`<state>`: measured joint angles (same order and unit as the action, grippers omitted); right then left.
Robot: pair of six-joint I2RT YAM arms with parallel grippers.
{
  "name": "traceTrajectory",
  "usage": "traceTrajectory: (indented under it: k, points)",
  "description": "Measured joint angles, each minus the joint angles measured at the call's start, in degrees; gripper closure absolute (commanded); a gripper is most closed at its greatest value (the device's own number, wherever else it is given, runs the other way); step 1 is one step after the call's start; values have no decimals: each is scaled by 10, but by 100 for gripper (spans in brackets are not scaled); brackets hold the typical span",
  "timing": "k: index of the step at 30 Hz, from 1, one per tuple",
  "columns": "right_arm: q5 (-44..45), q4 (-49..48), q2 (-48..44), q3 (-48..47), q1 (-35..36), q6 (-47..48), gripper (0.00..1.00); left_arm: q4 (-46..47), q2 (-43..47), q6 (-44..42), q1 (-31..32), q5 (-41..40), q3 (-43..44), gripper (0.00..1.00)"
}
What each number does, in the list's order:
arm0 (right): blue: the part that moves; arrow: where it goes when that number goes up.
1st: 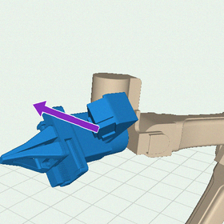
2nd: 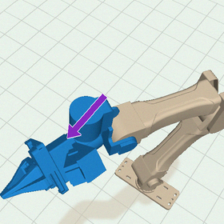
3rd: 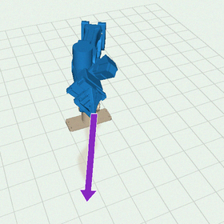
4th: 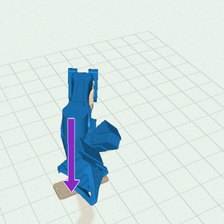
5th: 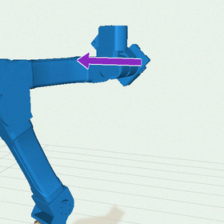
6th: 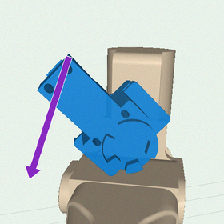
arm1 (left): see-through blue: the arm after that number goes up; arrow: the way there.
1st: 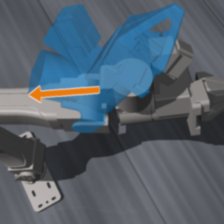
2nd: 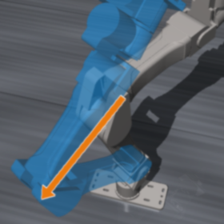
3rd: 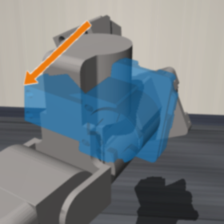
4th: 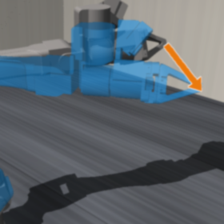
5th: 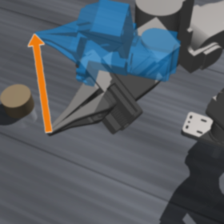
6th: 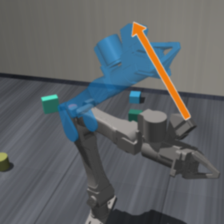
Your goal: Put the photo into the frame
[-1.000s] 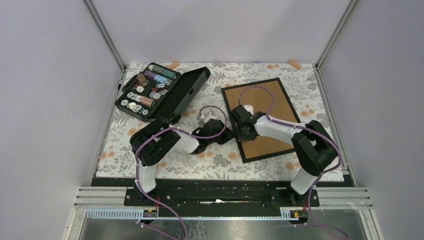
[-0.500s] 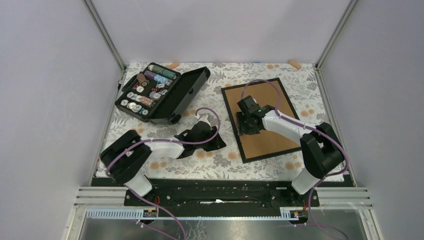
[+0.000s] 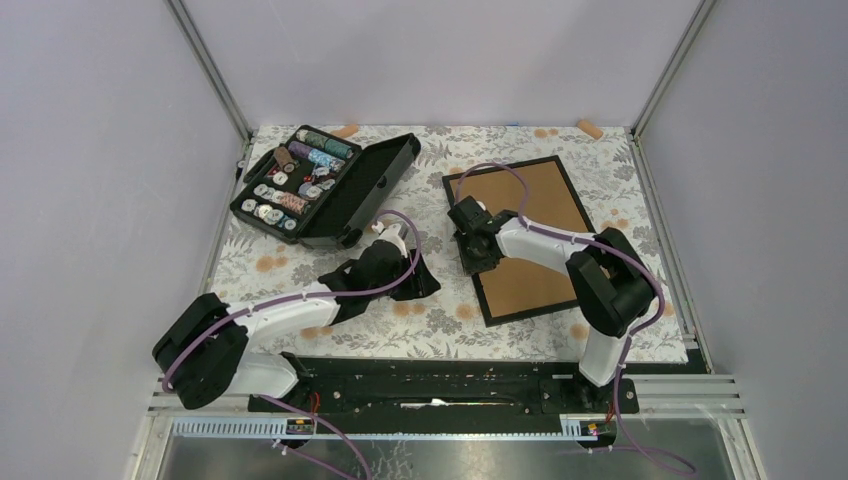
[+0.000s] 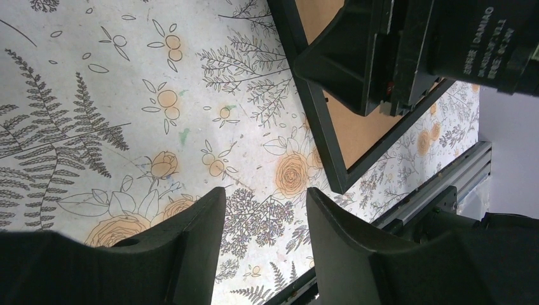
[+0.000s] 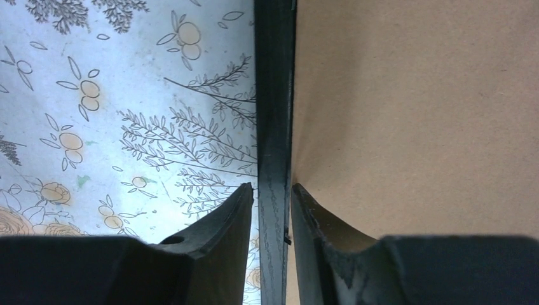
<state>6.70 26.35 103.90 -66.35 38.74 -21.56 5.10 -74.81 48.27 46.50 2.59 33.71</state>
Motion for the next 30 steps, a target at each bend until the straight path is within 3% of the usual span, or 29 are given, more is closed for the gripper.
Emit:
traceTrajectory:
  k: [4, 8, 15, 18, 21, 23, 27, 30]
  points:
    - [22, -2, 1, 2, 19, 0, 72, -10, 10, 0, 0, -3, 0, 45]
    - [36, -23, -10, 22, 26, -3, 83, -10, 16, 3, 0, -3, 0, 44]
    - [10, -109, -81, 122, 63, -35, 84, -2, 14, 18, -7, 3, 0, 37]
    - [-31, -126, -138, 186, 108, -74, 81, 20, -4, 28, -9, 5, 0, 38]
    - [-75, -125, -200, 243, 138, -120, 54, 43, -26, 40, -11, 5, -2, 39]
    - [-90, -110, -238, 269, 143, -145, 45, 61, -38, 48, -11, 4, -9, 42]
    - [-85, -58, -278, 273, 143, -159, 44, 72, -53, 60, -13, -3, -19, 49]
    - [-59, -12, -266, 229, 143, -147, 53, 70, -53, 71, -15, -19, -24, 53]
